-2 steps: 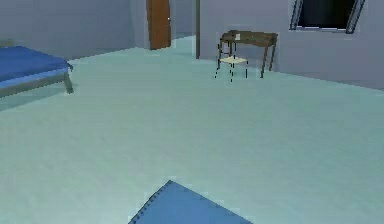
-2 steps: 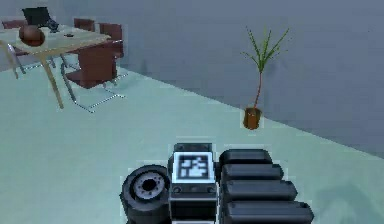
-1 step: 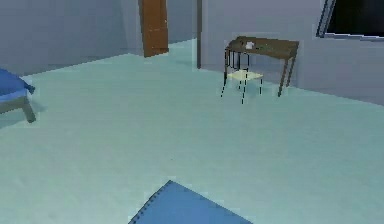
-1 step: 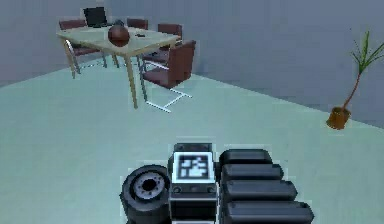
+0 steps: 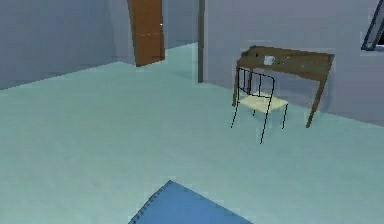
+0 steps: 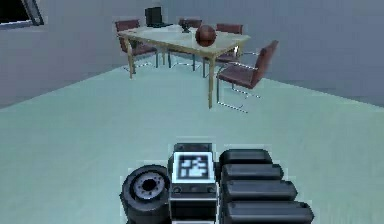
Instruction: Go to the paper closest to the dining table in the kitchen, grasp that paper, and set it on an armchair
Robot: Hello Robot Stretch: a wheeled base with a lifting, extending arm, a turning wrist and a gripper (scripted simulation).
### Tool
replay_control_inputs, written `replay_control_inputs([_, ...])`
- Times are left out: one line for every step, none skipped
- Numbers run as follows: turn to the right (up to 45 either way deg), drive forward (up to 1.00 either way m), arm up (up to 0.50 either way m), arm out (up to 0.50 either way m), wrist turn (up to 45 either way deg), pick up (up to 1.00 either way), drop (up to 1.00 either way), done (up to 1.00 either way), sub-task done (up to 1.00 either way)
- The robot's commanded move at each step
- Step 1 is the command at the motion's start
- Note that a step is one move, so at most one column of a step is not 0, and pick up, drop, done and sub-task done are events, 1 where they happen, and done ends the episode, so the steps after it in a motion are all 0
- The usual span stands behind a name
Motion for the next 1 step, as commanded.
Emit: replay_control_inputs([-3.0, 0.0, 0.0, 0.0, 0.0, 0.0, 0.0, 0.0, 0.0])
